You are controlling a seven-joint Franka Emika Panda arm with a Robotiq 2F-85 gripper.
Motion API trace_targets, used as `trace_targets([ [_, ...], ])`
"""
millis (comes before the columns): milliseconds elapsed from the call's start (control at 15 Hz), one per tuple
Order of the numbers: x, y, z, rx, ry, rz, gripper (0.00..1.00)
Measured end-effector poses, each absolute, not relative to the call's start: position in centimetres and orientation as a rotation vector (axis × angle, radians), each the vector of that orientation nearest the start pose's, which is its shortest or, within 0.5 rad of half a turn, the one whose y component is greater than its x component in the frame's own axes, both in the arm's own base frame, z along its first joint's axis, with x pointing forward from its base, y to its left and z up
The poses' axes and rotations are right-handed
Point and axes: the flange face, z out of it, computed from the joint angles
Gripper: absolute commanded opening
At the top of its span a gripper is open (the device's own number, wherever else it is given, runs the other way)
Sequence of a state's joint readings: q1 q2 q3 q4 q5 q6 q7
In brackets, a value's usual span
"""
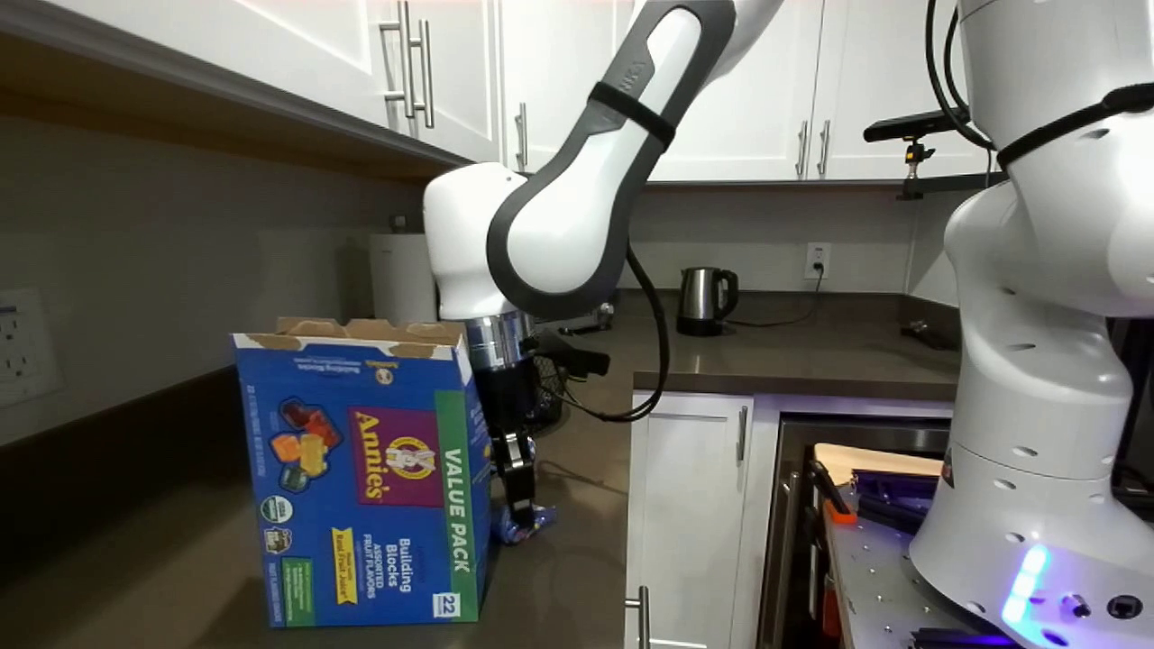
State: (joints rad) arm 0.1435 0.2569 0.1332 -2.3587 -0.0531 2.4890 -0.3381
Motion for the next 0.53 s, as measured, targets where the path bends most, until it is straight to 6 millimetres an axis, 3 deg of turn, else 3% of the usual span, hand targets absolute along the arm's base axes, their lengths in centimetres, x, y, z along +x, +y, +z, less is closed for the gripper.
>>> trace_targets([
  [133,48.0,13.8,21.2,-2.961,-1.008,0.195,0.22],
  [267,48.1,13.8,21.5,-2.961,-1.006,0.204,0.18],
  [400,48.2,13.6,22.4,-2.962,-1.003,0.230,0.20],
  [533,48.2,13.5,23.9,-2.965,-1.003,0.267,0.12],
])
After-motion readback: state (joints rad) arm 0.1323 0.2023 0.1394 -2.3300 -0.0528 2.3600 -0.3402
